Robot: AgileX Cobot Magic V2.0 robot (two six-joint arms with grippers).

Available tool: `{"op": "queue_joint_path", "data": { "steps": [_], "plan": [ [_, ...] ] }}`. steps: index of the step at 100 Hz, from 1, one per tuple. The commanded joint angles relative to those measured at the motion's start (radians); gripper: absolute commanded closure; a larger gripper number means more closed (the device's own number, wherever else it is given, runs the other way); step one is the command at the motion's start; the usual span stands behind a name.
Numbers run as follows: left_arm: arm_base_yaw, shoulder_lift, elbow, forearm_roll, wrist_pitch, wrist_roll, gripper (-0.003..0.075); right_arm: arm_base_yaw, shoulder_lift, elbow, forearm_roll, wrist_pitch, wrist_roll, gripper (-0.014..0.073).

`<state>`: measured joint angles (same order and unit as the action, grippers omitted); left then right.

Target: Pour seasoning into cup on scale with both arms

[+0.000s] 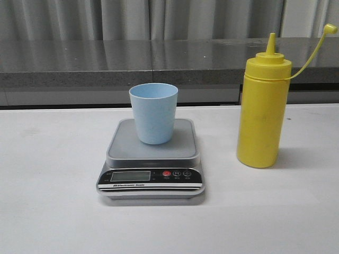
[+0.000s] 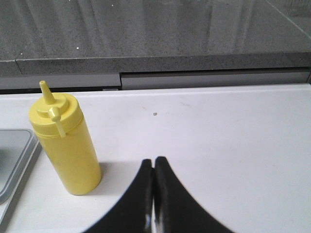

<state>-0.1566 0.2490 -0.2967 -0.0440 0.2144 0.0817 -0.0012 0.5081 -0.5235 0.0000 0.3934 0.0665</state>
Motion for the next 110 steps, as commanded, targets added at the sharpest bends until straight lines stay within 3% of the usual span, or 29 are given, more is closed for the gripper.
{"op": "queue_joint_path", "data": {
  "steps": [1, 23, 51, 60, 75, 80, 94, 110],
  "plan": [
    [0.004, 0.008, -0.03, -0.001, -0.08, -0.004, 0.074, -0.006, 0.081, -0.081, 0.0, -0.076, -0.005, 0.0662],
    [0.004, 0.008, -0.03, -0.001, -0.08, -0.004, 0.074, -0.004, 0.218, -0.095, 0.0, -0.319, -0.005, 0.0662],
    [0.004, 0.008, -0.03, -0.001, -0.08, -0.004, 0.074, -0.003, 0.335, -0.095, 0.0, -0.342, -0.005, 0.0642],
    [0.004, 0.008, -0.03, -0.001, -0.08, -0.004, 0.074, -0.003, 0.363, -0.095, 0.0, -0.31, -0.005, 0.0537],
    [0.004, 0.008, -0.03, -0.001, -0.08, -0.004, 0.074, -0.003, 0.382, -0.095, 0.008, -0.265, -0.005, 0.0188],
    [0.004, 0.008, -0.03, -0.001, -0.078, -0.004, 0.074, -0.002, 0.382, -0.091, 0.026, -0.265, -0.005, 0.0109],
    [0.004, 0.008, -0.03, -0.001, -0.078, -0.004, 0.074, 0.028, 0.382, -0.059, 0.058, -0.324, -0.005, 0.0086],
    [0.004, 0.008, -0.03, -0.001, -0.078, -0.004, 0.074, 0.135, 0.382, 0.051, 0.056, -0.442, -0.005, 0.0086]
  ]
}}
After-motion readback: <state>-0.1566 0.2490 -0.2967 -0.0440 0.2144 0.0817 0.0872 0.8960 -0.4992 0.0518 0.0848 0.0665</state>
